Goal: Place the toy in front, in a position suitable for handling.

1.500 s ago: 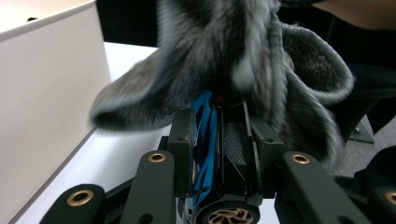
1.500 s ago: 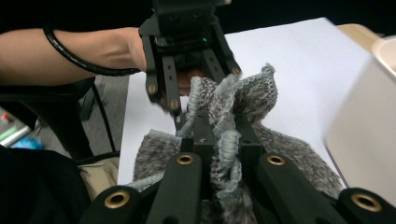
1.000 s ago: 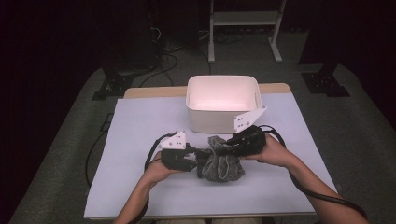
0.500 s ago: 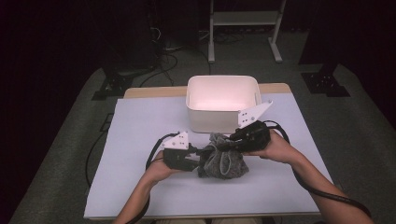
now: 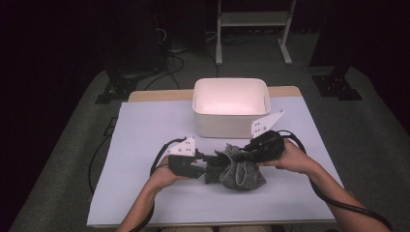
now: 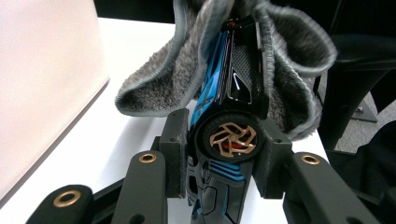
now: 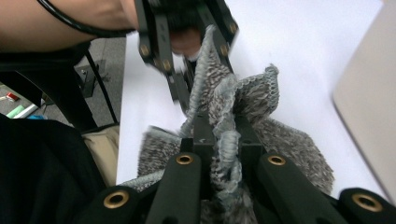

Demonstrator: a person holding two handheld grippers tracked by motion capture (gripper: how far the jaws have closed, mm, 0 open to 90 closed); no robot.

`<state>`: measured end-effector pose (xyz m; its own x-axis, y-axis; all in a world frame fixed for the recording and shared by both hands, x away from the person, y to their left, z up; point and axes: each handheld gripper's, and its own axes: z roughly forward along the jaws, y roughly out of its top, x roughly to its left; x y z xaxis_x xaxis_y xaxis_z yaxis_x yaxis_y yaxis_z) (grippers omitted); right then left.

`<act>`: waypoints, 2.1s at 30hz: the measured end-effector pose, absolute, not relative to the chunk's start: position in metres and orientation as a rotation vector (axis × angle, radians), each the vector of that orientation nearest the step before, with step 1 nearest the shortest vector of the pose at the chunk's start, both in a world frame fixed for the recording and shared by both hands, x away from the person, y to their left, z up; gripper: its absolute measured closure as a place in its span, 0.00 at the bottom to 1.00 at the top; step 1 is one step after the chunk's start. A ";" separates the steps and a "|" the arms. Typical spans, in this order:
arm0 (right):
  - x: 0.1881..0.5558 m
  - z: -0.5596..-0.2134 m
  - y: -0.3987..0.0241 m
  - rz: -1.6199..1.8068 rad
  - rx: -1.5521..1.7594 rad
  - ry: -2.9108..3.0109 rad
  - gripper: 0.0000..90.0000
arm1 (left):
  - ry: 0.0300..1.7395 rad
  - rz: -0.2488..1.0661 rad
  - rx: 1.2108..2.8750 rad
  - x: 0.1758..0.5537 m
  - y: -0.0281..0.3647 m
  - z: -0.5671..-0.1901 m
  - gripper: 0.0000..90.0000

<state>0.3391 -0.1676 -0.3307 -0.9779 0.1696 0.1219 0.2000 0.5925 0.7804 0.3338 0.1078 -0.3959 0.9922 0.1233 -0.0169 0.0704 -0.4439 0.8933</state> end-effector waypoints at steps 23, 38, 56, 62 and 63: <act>0.336 -0.319 -0.171 -1.371 -0.314 -2.775 0.91 | 0.162 0.048 2.047 0.334 0.097 -0.407 0.66; 0.333 -0.314 -0.160 -1.282 -0.262 -2.841 0.91 | 0.179 0.045 2.056 0.334 0.090 -0.423 0.55; 0.326 -0.314 -0.155 -1.293 -0.233 -2.880 0.91 | 0.167 0.020 2.100 0.335 0.088 -0.428 0.63; 0.325 -0.317 -0.150 -1.313 -0.222 -2.853 0.91 | 0.171 0.006 2.132 0.332 0.106 -0.421 0.63; 0.325 -0.318 -0.149 -1.307 -0.221 -2.858 0.91 | 0.169 0.023 2.147 0.331 0.109 -0.420 0.63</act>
